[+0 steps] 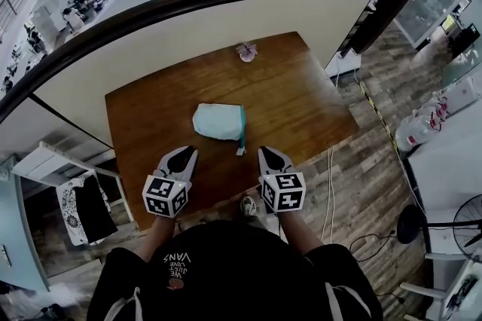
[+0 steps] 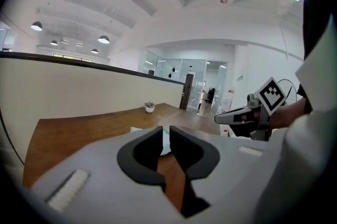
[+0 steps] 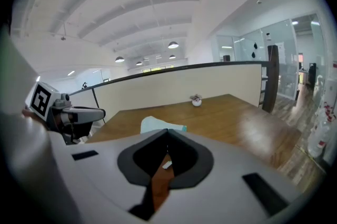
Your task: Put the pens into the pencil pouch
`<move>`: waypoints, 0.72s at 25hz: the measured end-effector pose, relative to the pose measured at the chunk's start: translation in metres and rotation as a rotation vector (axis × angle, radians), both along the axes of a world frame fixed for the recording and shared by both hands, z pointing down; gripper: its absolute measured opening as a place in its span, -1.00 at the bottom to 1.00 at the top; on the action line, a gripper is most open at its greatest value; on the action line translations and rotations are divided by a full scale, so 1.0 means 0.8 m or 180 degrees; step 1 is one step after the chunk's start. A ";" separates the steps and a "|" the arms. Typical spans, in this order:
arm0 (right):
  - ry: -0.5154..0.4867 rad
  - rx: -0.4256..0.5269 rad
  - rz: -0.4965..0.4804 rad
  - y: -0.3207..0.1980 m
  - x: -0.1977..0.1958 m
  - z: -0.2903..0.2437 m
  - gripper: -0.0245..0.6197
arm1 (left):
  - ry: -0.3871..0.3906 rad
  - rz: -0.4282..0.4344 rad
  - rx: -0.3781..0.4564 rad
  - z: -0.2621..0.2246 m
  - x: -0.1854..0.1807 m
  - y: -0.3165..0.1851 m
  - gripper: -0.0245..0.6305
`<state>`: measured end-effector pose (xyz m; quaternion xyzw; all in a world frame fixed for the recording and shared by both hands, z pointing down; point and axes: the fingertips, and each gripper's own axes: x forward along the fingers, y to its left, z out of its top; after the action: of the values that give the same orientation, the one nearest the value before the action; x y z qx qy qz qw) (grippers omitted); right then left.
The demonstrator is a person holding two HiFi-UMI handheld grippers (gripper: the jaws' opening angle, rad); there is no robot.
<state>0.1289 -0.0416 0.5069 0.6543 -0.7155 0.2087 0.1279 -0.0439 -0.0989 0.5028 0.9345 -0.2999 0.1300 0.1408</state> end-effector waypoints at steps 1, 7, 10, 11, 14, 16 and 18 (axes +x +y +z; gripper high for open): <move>-0.0046 0.0038 0.0051 0.002 -0.007 -0.003 -0.88 | 0.0016 0.0019 0.0020 -0.004 -0.009 0.003 -0.79; -0.0034 0.0098 0.0169 0.023 -0.043 -0.012 -0.89 | 0.0060 0.0085 0.0087 -0.010 -0.050 0.020 -0.88; -0.0007 0.0104 0.0191 0.036 -0.059 -0.014 -0.89 | 0.0117 0.0169 0.0130 -0.014 -0.059 0.032 -0.89; 0.0002 0.0106 0.0207 0.040 -0.064 -0.014 -0.89 | 0.0133 0.0203 0.0136 -0.014 -0.061 0.036 -0.89; 0.0018 0.0114 0.0250 0.050 -0.077 -0.013 -0.89 | 0.0145 0.0295 0.0137 -0.011 -0.066 0.045 -0.89; 0.0025 0.0123 0.0270 0.055 -0.087 -0.013 -0.89 | 0.0147 0.0347 0.0136 -0.009 -0.069 0.051 -0.89; 0.0025 0.0127 0.0284 0.061 -0.095 -0.013 -0.89 | 0.0145 0.0395 0.0140 -0.008 -0.072 0.057 -0.89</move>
<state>0.0525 0.0069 0.4968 0.6887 -0.6892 0.1973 0.1082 -0.1016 -0.0534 0.4966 0.9569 -0.2409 0.1106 0.1187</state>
